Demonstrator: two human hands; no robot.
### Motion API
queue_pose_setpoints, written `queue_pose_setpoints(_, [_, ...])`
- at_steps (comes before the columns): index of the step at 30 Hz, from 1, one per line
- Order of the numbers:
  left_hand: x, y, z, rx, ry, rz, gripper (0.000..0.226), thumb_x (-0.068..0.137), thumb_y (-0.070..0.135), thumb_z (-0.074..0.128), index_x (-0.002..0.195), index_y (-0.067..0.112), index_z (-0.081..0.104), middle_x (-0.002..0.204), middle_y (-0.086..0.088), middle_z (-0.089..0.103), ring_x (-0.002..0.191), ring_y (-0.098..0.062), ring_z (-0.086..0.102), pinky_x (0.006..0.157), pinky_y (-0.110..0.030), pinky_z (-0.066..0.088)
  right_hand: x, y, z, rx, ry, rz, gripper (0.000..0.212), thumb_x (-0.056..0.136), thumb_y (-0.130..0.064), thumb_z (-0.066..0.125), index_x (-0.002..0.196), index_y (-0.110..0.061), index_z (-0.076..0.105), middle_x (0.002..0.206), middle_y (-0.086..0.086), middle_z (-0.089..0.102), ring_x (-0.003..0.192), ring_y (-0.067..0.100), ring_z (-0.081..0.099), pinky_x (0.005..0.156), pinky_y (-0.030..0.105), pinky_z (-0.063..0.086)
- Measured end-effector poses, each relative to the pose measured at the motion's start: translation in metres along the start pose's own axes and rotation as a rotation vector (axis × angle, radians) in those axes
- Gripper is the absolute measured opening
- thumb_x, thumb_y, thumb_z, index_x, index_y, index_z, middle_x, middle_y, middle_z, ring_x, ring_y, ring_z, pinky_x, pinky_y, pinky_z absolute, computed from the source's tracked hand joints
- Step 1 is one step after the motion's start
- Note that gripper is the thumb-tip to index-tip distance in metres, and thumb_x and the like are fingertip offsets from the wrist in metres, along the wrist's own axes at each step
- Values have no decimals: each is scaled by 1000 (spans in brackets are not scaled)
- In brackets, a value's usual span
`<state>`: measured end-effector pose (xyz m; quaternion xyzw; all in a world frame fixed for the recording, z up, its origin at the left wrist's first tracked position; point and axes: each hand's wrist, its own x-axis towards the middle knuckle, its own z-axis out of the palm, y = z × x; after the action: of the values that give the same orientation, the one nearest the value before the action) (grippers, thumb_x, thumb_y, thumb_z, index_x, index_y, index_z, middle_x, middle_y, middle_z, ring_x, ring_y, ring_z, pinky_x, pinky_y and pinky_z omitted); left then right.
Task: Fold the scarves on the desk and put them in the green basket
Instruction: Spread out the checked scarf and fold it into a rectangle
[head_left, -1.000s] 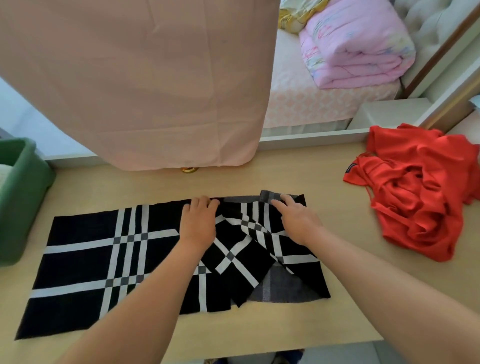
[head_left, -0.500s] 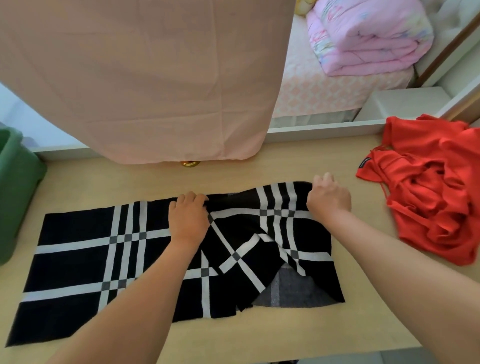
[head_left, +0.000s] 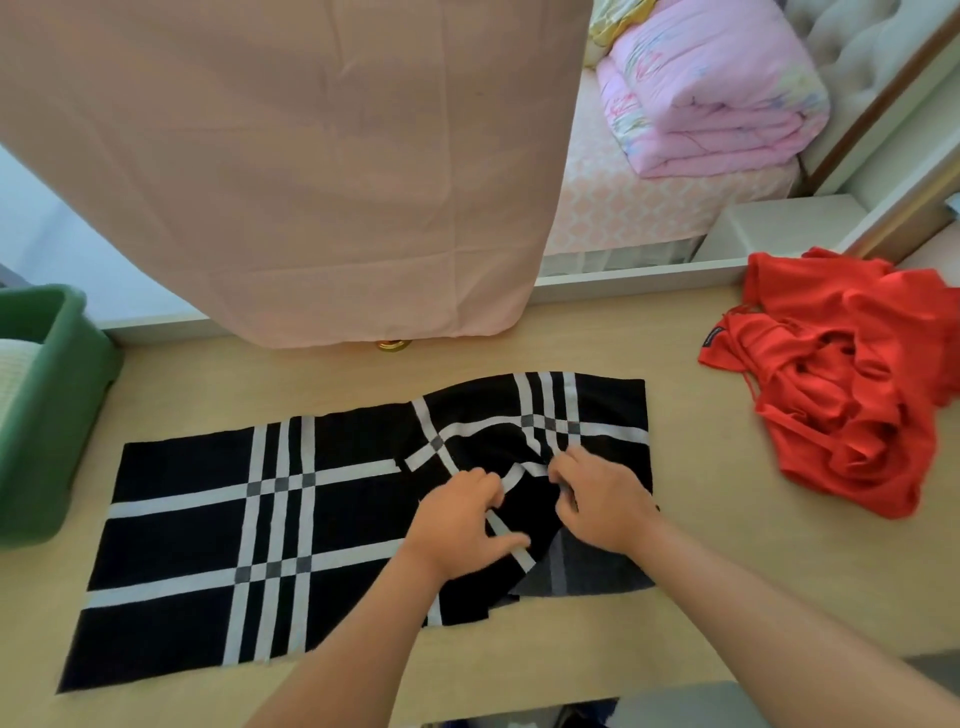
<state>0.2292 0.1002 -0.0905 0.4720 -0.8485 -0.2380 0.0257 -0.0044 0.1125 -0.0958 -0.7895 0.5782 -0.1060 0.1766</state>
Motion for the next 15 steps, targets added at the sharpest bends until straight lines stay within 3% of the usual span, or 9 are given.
queue_pose_setpoints(3, [-14, 4, 13, 97, -137, 21, 59, 62, 65, 63, 105, 30, 43, 101, 12, 41, 88, -9, 41, 70, -27, 44, -29, -2, 3, -81, -126, 116, 43, 74, -35, 55, 116, -29, 52, 103, -11, 46, 82, 9, 51, 67, 19, 42])
queue_pose_setpoints(5, [-20, 3, 17, 84, -160, -4, 51, 72, 43, 66, 115, 27, 43, 110, 9, 44, 95, -13, 44, 76, -28, 44, -44, -1, 5, -154, -204, 189, 64, 72, -29, 57, 134, -30, 43, 122, -6, 42, 105, 15, 48, 87, 26, 42])
queue_pose_setpoints(7, [-22, 1, 17, 16, -155, -48, 40, 82, 20, 59, 120, 24, 46, 107, 7, 51, 96, -15, 49, 76, -30, 46, -53, 0, 4, -180, -243, 278, 77, 74, -14, 57, 145, -31, 33, 135, -2, 35, 116, 19, 41, 97, 28, 38])
queue_pose_setpoints(10, [-23, -5, 14, 1, -157, -89, 32, 90, 4, 49, 115, 21, 57, 106, 2, 60, 96, -17, 57, 80, -33, 51, -58, -2, 1, -258, -264, 350, 90, 76, -4, 61, 151, -34, 22, 138, 1, 30, 115, 20, 39, 94, 27, 40])
queue_pose_setpoints(15, [-31, -14, -6, -41, -53, -83, 33, 92, 2, 48, 109, 24, 65, 101, 8, 52, 95, -12, 51, 83, -30, 49, -61, -8, -8, -267, -271, 473, 91, 80, 4, 59, 152, -33, 19, 124, 2, 37, 101, 21, 45, 82, 30, 46])
